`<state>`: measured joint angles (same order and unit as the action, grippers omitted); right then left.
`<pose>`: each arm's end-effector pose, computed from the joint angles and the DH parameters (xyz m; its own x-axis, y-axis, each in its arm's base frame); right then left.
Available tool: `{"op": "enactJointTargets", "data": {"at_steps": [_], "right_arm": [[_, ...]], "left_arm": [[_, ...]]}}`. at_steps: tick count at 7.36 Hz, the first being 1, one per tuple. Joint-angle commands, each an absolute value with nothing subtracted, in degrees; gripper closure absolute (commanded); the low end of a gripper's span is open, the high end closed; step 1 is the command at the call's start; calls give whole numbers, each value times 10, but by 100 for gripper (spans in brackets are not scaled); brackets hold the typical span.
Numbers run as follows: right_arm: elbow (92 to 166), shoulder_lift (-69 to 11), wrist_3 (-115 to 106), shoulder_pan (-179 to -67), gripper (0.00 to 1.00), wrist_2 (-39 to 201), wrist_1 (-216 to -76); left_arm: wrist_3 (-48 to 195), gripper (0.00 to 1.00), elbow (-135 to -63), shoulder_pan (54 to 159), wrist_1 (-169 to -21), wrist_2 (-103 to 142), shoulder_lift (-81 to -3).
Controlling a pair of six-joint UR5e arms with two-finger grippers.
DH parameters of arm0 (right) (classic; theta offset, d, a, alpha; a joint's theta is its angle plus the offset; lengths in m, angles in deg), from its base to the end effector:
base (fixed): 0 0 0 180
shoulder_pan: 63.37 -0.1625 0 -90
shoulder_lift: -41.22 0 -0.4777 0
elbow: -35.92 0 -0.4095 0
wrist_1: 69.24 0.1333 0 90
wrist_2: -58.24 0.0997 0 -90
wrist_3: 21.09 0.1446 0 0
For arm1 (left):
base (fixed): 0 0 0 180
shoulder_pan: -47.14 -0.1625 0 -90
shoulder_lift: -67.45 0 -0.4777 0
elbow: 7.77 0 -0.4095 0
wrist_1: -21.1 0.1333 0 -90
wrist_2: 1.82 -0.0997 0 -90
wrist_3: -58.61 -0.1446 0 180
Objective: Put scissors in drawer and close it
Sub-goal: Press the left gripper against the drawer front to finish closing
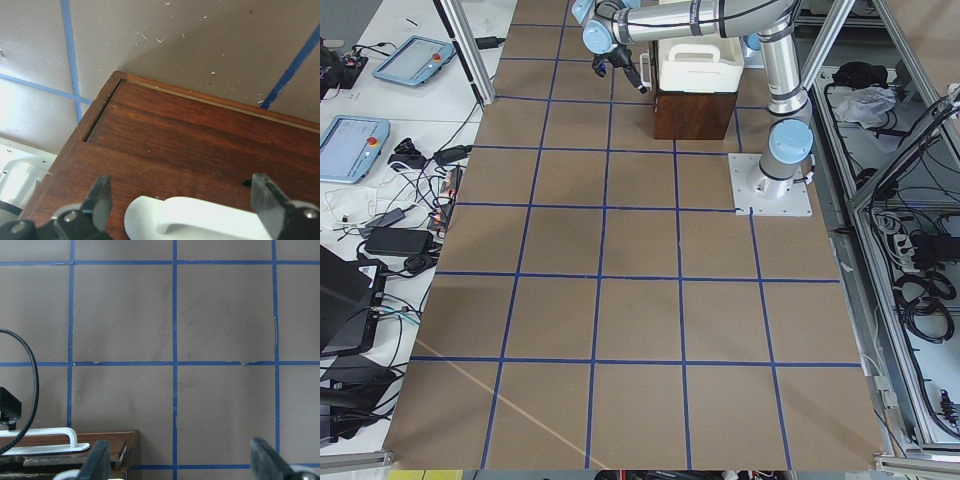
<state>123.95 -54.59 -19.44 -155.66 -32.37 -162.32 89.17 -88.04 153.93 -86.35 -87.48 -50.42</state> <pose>0.1509 -0.4769 0.5700 -0.9999 -0.0097 0.0050 -0.0105 0.9820 -0.1886 -0.3142 -0.5420 0.2820 -0.9524 -0.1841 -0.2429 -0.2896 0.7954 0.5324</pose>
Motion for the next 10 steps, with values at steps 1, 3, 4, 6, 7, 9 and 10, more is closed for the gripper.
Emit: {"op": "enactJointTargets", "data": {"at_steps": [1,3,4,6,7,9,10], "right_arm": [[1240,-546,-194,-1557,0,-323,-1623],[1239,-545,-194,-1557,0,-324,-1623],[1239,-546,-194,-1557,0,-324,-1622],[1240,-548,-194,-1557,0,-325,-1617],[1242,-546,-194,-1557,0,-325,-1621],[1243,-546,-193,-1557,0,-321,-1621],[1243,-548,-194,-1557,0,-325,-1621]], "left_arm": [[892,0,-885,1539,-865,-875,-502],[892,0,-885,1543,-865,-875,-502],[892,0,-885,1545,-865,-876,-502],[892,0,-885,1545,-866,-877,-501],[891,0,-881,1544,-861,-879,-500],[885,0,-856,1531,-848,-877,-489],[884,0,-832,1522,-843,-878,-479]]}}
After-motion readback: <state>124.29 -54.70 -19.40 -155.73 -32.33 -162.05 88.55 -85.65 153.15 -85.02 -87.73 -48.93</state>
